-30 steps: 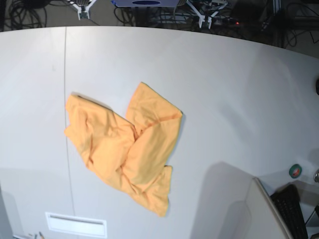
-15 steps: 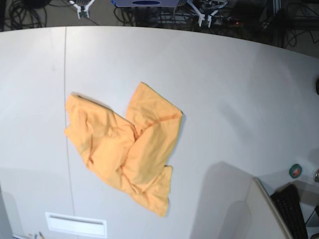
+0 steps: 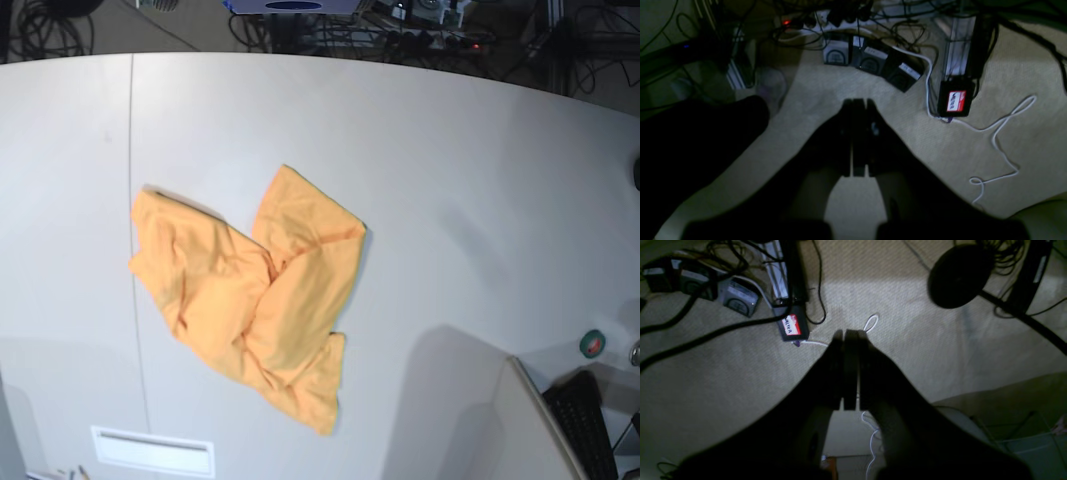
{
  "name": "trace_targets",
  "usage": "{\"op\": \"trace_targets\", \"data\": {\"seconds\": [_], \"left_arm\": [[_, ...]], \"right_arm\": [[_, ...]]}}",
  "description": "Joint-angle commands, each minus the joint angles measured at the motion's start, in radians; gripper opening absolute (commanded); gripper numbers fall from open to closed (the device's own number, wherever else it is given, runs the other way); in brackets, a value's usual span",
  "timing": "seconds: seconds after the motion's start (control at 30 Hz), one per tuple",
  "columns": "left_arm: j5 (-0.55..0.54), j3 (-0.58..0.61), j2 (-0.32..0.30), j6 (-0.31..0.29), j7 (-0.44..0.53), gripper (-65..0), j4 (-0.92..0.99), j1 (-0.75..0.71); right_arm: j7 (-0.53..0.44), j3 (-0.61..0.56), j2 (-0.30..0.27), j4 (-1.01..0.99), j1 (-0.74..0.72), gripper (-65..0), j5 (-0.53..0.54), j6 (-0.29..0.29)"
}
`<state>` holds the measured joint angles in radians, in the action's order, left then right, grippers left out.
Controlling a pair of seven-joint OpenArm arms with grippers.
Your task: Layout the t-shirt on the table in an organized manner, then fold the t-shirt properly
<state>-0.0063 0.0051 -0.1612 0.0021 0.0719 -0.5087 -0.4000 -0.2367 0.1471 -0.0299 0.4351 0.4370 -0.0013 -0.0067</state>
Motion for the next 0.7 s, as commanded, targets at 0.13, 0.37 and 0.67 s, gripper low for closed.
{"op": "trace_targets", "data": {"seconds": [0.13, 0.37, 0.67], "left_arm": [[0.002, -0.001, -0.062, 0.003, 0.004, -65.0, -0.215, -0.159], [0.004, -0.004, -0.162, 0.003, 0.006, -65.0, -0.557, -0.366], [-0.002, -0.015, -0.281, 0.003, 0.006, -65.0, -0.931, -0.595]], "right_arm": [[0.0, 0.006, 0.003, 0.213, 0.141, -65.0, 0.004, -0.002], [0.11, 0.007, 0.043, 0.548, 0.303, -65.0, 0.004, -0.003], [0.113, 0.092, 0.132, 0.97, 0.471, -65.0, 0.002, -0.003]]}}
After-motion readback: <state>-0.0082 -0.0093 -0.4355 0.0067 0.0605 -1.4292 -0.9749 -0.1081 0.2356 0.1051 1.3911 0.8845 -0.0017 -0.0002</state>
